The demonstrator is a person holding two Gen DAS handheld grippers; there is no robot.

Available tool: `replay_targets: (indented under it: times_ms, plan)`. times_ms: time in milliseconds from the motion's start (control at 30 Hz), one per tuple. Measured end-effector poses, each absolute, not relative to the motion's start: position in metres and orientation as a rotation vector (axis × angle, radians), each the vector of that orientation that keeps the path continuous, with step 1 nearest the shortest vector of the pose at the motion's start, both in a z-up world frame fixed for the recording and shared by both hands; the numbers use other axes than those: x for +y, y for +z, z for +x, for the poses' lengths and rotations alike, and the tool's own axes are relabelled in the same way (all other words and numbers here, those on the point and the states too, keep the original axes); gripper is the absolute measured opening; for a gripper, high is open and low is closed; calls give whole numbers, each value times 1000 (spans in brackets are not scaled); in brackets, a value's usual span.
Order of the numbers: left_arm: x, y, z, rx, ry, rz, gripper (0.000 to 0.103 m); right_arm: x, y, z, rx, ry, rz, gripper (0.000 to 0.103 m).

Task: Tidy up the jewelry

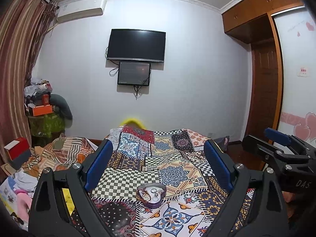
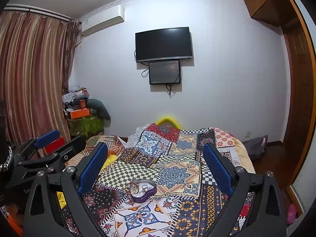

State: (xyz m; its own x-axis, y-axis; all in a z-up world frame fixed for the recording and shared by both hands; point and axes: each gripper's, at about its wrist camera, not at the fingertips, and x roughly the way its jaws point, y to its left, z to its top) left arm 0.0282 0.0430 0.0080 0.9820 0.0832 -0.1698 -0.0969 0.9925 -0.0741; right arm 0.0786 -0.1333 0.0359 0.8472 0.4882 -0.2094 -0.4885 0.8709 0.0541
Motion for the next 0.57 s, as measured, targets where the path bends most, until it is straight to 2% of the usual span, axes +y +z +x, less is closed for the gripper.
replay_targets:
  times_ms: [567]
  plan:
    - [47,2,32,182,93,-84,93,-131,34,81,227,510,-6,96]
